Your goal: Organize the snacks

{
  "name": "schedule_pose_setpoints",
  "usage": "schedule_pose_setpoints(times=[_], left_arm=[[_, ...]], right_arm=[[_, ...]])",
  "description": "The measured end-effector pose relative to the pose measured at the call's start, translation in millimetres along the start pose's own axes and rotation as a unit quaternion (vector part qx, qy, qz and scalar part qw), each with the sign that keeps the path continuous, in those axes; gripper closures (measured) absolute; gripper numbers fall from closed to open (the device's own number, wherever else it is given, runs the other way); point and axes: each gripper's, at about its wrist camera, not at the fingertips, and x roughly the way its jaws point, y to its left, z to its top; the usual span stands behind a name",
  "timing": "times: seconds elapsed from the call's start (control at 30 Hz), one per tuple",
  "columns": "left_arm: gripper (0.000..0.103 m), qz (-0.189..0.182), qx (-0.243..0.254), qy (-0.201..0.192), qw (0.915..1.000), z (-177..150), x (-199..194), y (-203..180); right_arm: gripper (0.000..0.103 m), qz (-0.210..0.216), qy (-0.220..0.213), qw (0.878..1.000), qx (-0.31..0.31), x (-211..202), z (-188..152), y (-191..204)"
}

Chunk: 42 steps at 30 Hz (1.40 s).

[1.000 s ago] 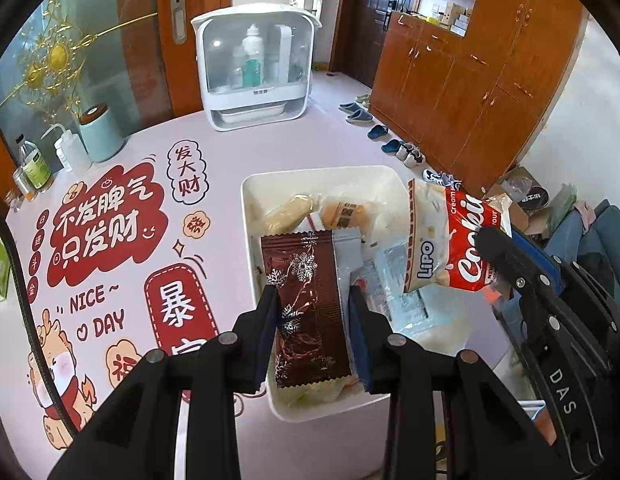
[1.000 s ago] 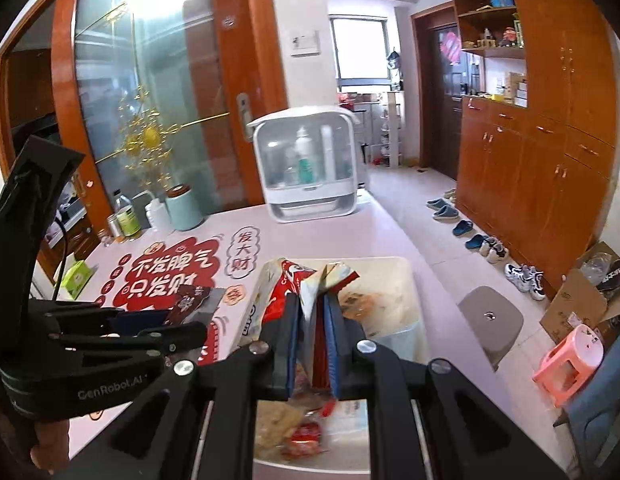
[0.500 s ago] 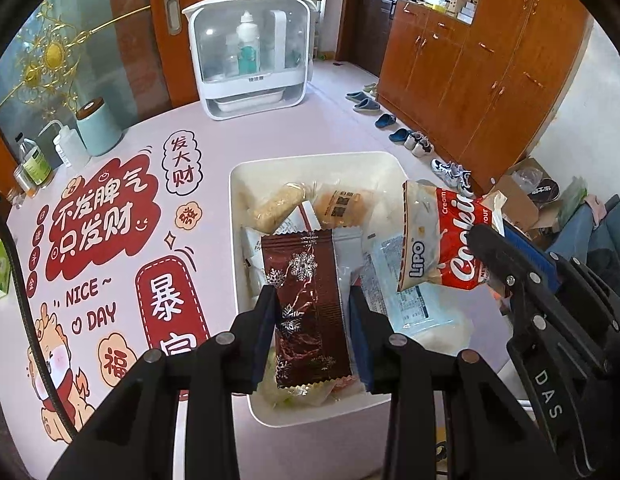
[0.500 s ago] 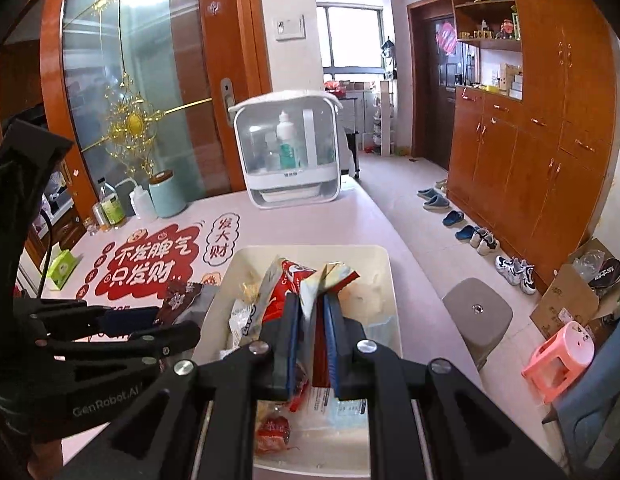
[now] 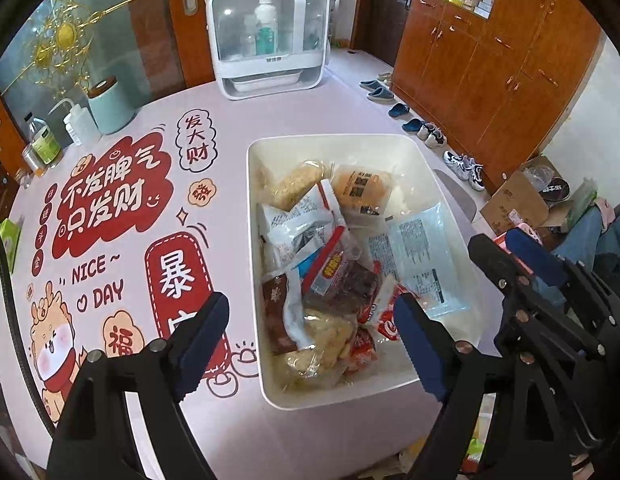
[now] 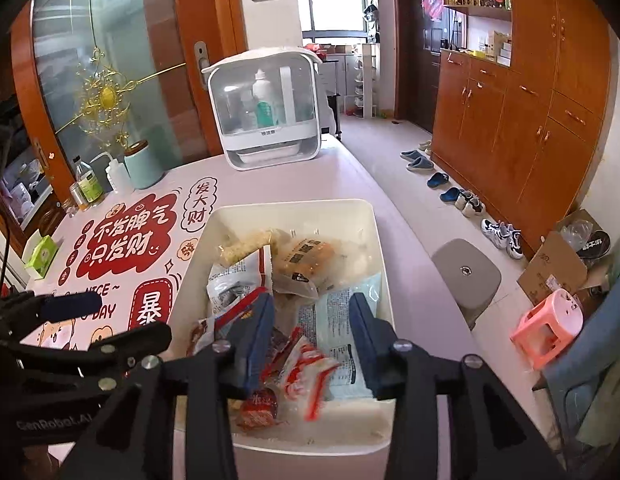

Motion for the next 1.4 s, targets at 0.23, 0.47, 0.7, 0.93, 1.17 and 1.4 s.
schedule_pose_setpoints(times=[0.23, 0.47, 0.7, 0.93, 1.17, 1.4], left_arm=[[0.019, 0.018, -0.003, 0.0, 0.9998, -7.1, -7.6, 5.5], [0.019, 0.038, -0.009, -0.007, 0.9992, -15.6, -18.2, 16.0], [0.019, 0.057, -0.035, -0.019, 0.9976, -22.9, -32.2, 38.9], [0.019, 0.061, -0.057, -0.039, 0.9957, -29.1, -48.6, 68.8], [0.019, 0.078, -0.079, -0.05, 0.9926, -40.0, -68.2, 112.8], [0.018, 0.111, -0.111, -0.061, 0.9856, -62.2, -94.6, 167.3]], right_arm=[[0.062, 0.005, 0.009, 1.0, -0.005, -2.2, -1.0, 7.5], [0.062, 0.018, 0.013, 1.0, -0.011, -4.5, -1.3, 18.3], [0.062, 0.037, 0.017, 0.999, -0.023, -5.4, -0.7, 35.9], [0.062, 0.043, 0.008, 0.998, -0.041, -14.0, 4.0, 62.5], [0.062, 0.06, 0.021, 0.996, -0.058, -17.8, 4.4, 104.7], [0.062, 0.1, 0.04, 0.99, -0.086, -18.4, -1.2, 163.6]])
